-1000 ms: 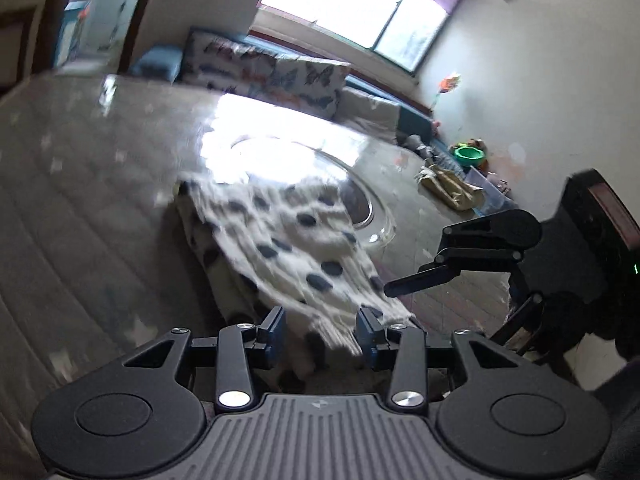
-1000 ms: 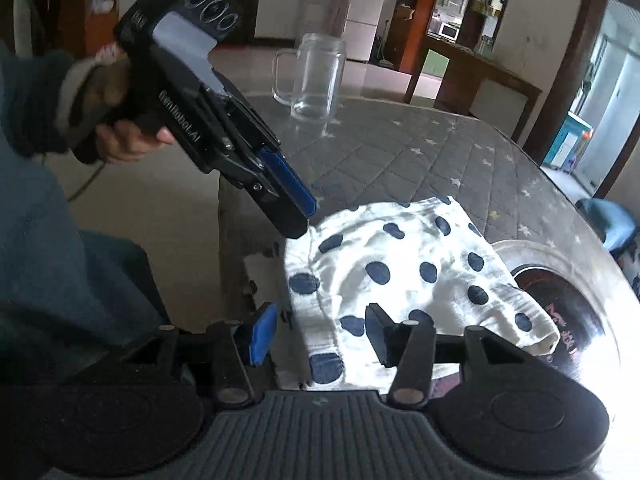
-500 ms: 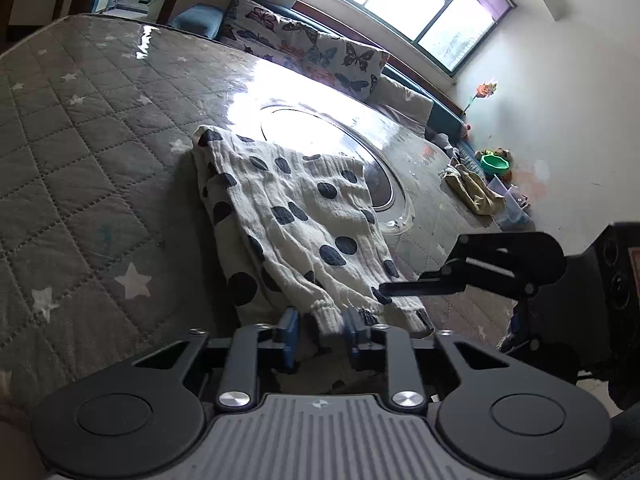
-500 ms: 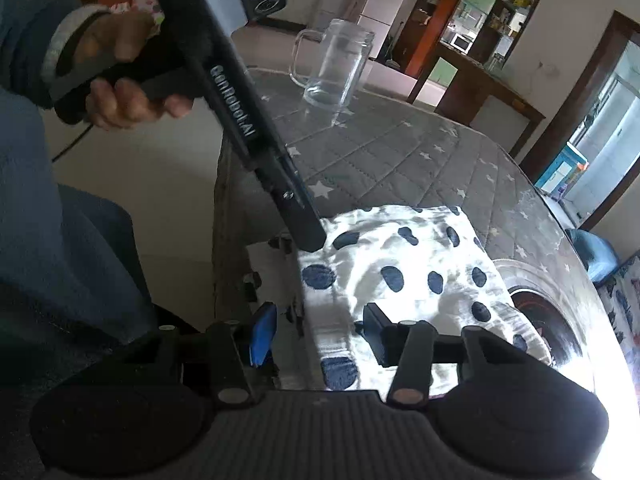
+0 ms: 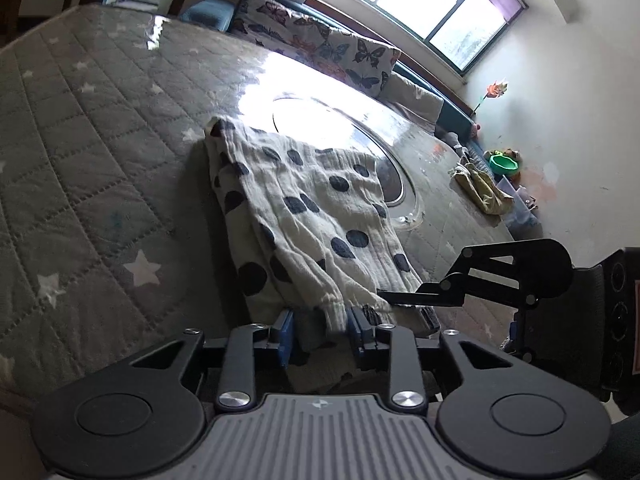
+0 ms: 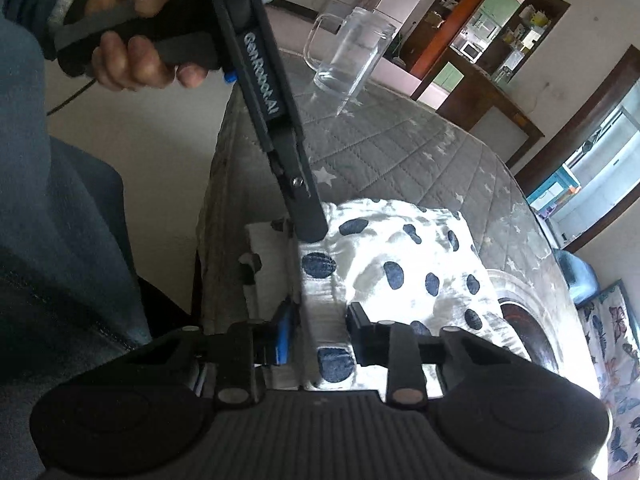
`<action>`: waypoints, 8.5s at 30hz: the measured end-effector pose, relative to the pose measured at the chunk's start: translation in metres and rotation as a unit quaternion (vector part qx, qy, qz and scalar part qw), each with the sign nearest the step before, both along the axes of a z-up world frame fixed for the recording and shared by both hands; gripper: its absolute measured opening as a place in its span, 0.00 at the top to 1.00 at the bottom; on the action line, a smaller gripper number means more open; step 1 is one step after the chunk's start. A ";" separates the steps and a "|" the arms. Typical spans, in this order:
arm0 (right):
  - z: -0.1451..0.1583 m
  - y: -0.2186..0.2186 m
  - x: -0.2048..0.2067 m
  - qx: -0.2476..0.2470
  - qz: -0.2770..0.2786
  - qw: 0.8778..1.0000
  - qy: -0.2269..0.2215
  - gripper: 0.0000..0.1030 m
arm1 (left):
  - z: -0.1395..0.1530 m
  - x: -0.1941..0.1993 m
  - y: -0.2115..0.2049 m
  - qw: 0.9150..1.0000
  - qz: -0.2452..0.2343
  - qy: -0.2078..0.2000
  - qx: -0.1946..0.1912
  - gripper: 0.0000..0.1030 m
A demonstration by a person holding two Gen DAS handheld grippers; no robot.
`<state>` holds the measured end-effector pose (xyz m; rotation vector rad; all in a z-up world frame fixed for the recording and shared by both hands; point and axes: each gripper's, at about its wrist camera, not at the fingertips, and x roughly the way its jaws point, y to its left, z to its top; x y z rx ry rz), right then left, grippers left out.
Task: Fold clothes
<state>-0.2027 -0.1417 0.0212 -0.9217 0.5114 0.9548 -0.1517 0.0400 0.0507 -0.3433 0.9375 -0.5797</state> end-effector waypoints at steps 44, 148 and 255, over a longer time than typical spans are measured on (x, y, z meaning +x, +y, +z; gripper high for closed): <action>0.037 -0.059 0.100 0.189 -0.174 0.953 0.159 0.78 | 0.022 -0.011 -0.040 0.994 -0.073 -0.071 0.029 0.75; 0.007 -0.206 0.140 0.239 -0.494 0.821 0.155 0.89 | -0.022 0.085 -0.058 0.982 -0.064 -0.106 0.143 0.76; -0.023 -0.188 0.023 0.095 -0.534 0.829 -0.134 0.22 | -0.007 0.097 -0.146 0.964 -0.126 -0.173 0.156 0.71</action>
